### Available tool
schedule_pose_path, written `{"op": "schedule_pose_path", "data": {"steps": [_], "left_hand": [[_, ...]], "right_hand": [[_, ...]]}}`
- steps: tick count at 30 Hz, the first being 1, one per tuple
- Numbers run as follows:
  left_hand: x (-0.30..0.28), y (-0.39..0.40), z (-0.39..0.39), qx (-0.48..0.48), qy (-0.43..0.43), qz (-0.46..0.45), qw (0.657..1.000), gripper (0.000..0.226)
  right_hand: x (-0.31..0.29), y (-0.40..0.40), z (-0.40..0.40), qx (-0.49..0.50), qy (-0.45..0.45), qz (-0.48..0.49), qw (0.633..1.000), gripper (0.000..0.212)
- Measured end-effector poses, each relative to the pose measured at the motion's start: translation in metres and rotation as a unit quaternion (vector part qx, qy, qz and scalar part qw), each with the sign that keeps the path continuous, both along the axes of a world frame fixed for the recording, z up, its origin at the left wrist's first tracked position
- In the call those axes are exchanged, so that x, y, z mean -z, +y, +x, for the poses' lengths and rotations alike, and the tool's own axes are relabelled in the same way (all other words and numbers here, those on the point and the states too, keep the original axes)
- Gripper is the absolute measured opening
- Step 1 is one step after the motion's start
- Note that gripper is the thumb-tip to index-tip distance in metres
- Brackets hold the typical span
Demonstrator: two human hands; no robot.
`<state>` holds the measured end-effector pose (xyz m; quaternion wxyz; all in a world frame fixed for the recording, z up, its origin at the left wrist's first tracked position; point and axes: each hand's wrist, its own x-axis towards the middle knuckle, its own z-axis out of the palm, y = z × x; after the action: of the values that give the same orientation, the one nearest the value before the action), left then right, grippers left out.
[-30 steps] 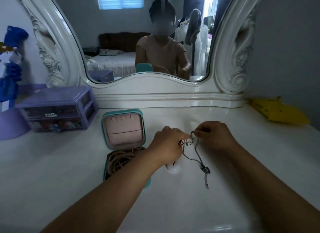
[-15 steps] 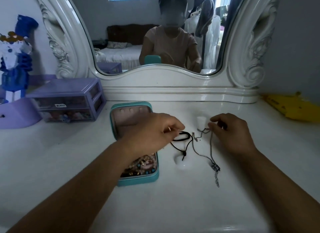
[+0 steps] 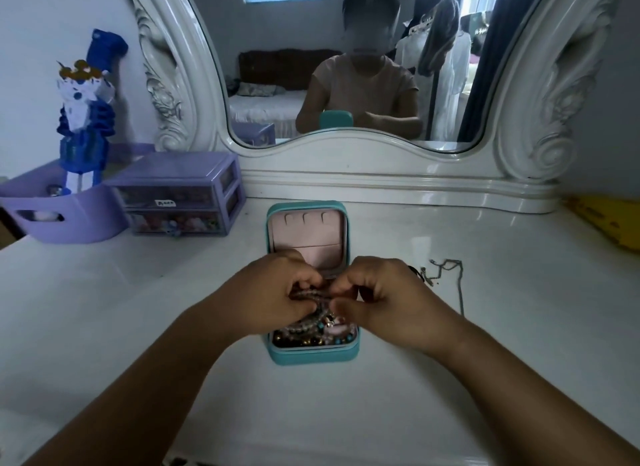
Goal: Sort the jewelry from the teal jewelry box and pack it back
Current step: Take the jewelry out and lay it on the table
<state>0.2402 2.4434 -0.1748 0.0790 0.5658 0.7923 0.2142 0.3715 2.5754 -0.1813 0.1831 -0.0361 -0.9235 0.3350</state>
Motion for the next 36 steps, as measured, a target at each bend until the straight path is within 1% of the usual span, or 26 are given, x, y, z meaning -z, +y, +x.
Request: {"op": "schedule_pose_path", "data": {"steps": [3, 5, 8, 10, 11, 14, 16, 18, 20, 21, 22, 24, 26, 28, 30, 33, 36], "left_hand": [[0.004, 0.002, -0.001, -0.044, 0.005, 0.013, 0.999, 0.023], [0.006, 0.003, -0.001, -0.058, 0.022, 0.004, 0.998, 0.019], [0.005, 0.004, -0.001, -0.054, 0.044, -0.013, 0.997, 0.01], [0.005, 0.002, -0.003, -0.041, 0.041, 0.002, 0.998, 0.023], [0.004, 0.001, -0.003, -0.041, 0.027, 0.024, 0.999, 0.025], [-0.003, -0.008, -0.001, -0.064, -0.043, 0.115, 0.99, 0.014], [-0.012, -0.011, 0.001, -0.065, -0.072, 0.154, 0.983, 0.02], [-0.022, -0.011, 0.003, -0.055, -0.093, 0.18, 0.978, 0.021], [-0.03, -0.009, 0.006, -0.048, -0.134, 0.203, 0.969, 0.016], [-0.033, -0.007, 0.006, -0.045, -0.161, 0.215, 0.962, 0.015], [-0.035, -0.005, 0.008, -0.042, -0.191, 0.225, 0.955, 0.015], [-0.039, -0.002, 0.011, -0.035, -0.254, 0.246, 0.935, 0.015], [-0.043, 0.001, 0.017, -0.029, -0.317, 0.261, 0.912, 0.011], [-0.047, 0.006, 0.025, -0.016, -0.355, 0.263, 0.897, 0.006], [-0.051, 0.014, 0.036, 0.006, -0.391, 0.258, 0.884, 0.01], [-0.051, 0.032, 0.058, 0.029, -0.453, 0.25, 0.856, 0.01], [-0.044, 0.055, 0.078, 0.013, -0.497, 0.234, 0.836, 0.011]], "right_hand": [[0.004, -0.004, -0.006, 0.032, -0.019, -0.003, 0.999, 0.01], [0.005, -0.007, -0.01, 0.055, -0.038, -0.024, 0.997, 0.011], [0.006, -0.012, -0.015, 0.063, -0.05, -0.041, 0.996, 0.013], [0.006, -0.012, -0.016, 0.064, -0.064, -0.059, 0.994, 0.011], [0.006, -0.012, -0.014, 0.059, -0.07, -0.082, 0.992, 0.009], [0.004, -0.014, -0.011, 0.03, -0.05, -0.128, 0.99, 0.017], [0.0, -0.017, -0.009, 0.005, -0.014, -0.187, 0.982, 0.013], [-0.004, -0.019, -0.009, -0.014, 0.016, -0.256, 0.966, 0.004], [-0.009, -0.018, -0.01, -0.015, 0.047, -0.304, 0.951, 0.017], [-0.012, -0.017, -0.01, -0.015, 0.06, -0.324, 0.944, 0.02], [-0.017, -0.015, -0.008, -0.013, 0.076, -0.337, 0.938, 0.017], [-0.029, -0.01, -0.003, -0.015, 0.099, -0.349, 0.932, 0.009], [-0.041, -0.004, 0.005, -0.022, 0.12, -0.353, 0.928, 0.011], [-0.05, 0.001, 0.012, -0.019, 0.139, -0.347, 0.927, 0.009], [-0.056, 0.007, 0.02, -0.008, 0.151, -0.338, 0.929, 0.008], [-0.062, 0.022, 0.036, 0.003, 0.148, -0.345, 0.927, 0.019], [-0.063, 0.043, 0.055, 0.029, 0.113, -0.365, 0.924, 0.019]]}}
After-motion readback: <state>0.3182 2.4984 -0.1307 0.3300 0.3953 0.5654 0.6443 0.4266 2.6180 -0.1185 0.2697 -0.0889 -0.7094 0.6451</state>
